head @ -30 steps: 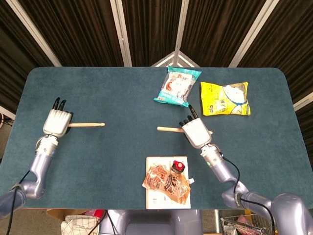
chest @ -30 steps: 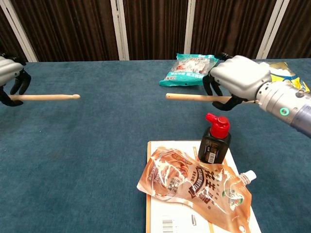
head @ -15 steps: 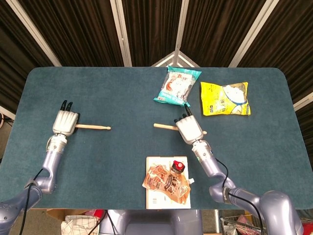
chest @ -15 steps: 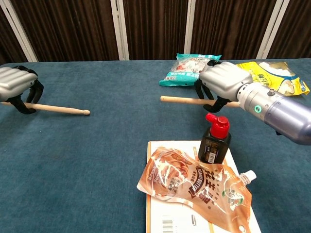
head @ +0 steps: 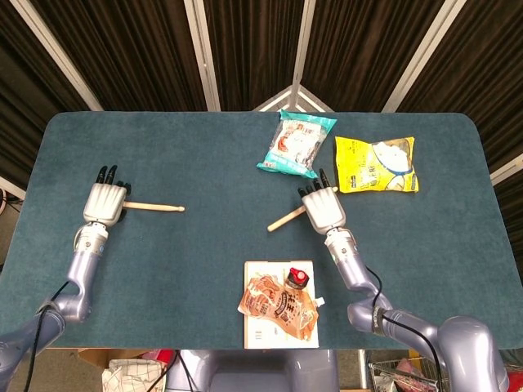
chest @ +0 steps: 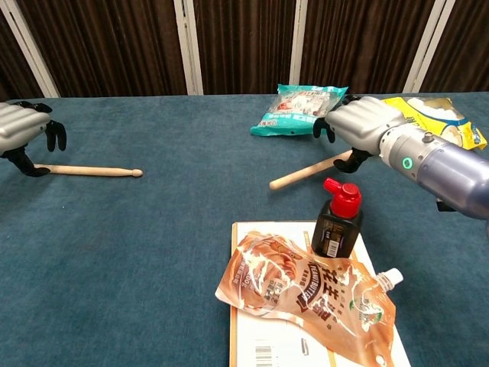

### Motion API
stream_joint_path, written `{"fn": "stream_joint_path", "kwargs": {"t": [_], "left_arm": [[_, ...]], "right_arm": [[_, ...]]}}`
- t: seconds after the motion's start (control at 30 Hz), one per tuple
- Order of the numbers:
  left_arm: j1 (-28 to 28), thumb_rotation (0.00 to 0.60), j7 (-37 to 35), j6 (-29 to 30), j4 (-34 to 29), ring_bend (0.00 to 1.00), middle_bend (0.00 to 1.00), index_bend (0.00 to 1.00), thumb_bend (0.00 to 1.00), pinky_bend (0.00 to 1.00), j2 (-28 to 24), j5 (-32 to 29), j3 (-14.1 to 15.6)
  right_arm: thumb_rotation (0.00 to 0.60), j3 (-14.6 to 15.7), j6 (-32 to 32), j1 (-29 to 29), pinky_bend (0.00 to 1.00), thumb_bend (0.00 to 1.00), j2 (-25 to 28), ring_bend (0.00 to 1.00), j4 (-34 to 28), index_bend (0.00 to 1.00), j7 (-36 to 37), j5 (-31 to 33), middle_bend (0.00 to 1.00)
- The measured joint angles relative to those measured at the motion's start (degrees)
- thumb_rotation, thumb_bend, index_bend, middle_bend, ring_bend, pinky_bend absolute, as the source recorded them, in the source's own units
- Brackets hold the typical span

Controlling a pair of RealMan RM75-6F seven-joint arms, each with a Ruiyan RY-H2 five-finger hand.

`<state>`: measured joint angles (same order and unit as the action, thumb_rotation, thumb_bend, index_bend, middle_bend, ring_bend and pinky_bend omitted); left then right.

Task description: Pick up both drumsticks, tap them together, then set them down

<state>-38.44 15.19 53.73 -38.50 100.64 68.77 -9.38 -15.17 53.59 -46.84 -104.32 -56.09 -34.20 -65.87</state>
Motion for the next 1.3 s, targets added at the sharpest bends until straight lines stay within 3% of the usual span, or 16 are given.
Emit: {"fn": "stream_joint_path", "kwargs": {"t": [0.07,0.13,0.33,0.57,0.63,0.73,0.87,0.97,1.3], "left_arm": [[0.36,0.6,1.04,-0.53,-2.74,0.0,0.09,0.09,0.44,0.0,-1.28,-0.98,-0.42],[0.77,0.6,1.89,-1.1,-6.57,0.0,0.03,0.05,0.42,0.0,-3.08,-2.12,-0.91],[2.75,0.6,3.05,-0.8,-24.65,0.0,0.0,0.01,0.27,0.0,-11.83,-4.35,-2.32],[9.12,0.6,6.61,5.44,-54.31,0.0,0.0,0.0,0.26,0.0,-28.75,-6.09,-1.53],[12.4,0.6,8.66,9.9,-62.57,0.0,0.0,0.0,0.25,0.0,-34.57,-6.24,-0.48],[18.05,0.6,10.3,17.57,-70.02,0.0,0.0,0.0,0.24,0.0,-41.33,-5.24,1.89],[26.78,0.6,9.42,24.73,-71.38,0.0,0.0,0.0,0.24,0.0,-46.52,-0.87,8.01],[29.9,0.6,7.14,25.93,-69.66,0.0,0.0,0.0,0.24,0.0,-49.29,1.76,11.16],[33.95,0.6,-7.28,25.07,-61.67,0.0,0.0,0.0,0.24,0.0,-51.14,7.66,15.23]], "right_arm": [[0.6,-0.6,-0.55,0.25,0.0,0.34,0.38,0.07,-1.5,0.03,-2.86,3.19,0.13],[0.6,-1.2,-0.75,0.44,0.0,0.31,0.74,0.06,-3.16,0.0,-5.69,6.36,0.1],[0.6,-3.7,1.59,1.39,0.0,0.29,3.3,0.05,-12.65,0.0,-12.77,15.36,0.07],[0.6,-5.95,11.48,6.52,0.0,0.29,12.8,0.05,-29.42,0.0,-10.74,14.95,0.07],[0.6,-5.78,14.02,8.66,0.0,0.29,15.96,0.05,-32.26,0.0,-8.87,13.54,0.07],[0.6,-5.28,16.33,11.29,0.0,0.29,18.92,0.05,-33.39,0.0,-4.29,10.37,0.07],[0.6,-3.83,18.38,14.99,0.0,0.29,21.65,0.05,-31.13,0.0,6.02,5.33,0.07],[0.6,-2.14,19.42,17.9,0.0,0.29,24.01,0.05,-29.12,0.0,13.31,1.52,0.07],[0.6,5.24,21.79,26.78,0.0,0.29,34.14,0.05,-30.06,0.0,29.18,-8.43,0.07]]}}
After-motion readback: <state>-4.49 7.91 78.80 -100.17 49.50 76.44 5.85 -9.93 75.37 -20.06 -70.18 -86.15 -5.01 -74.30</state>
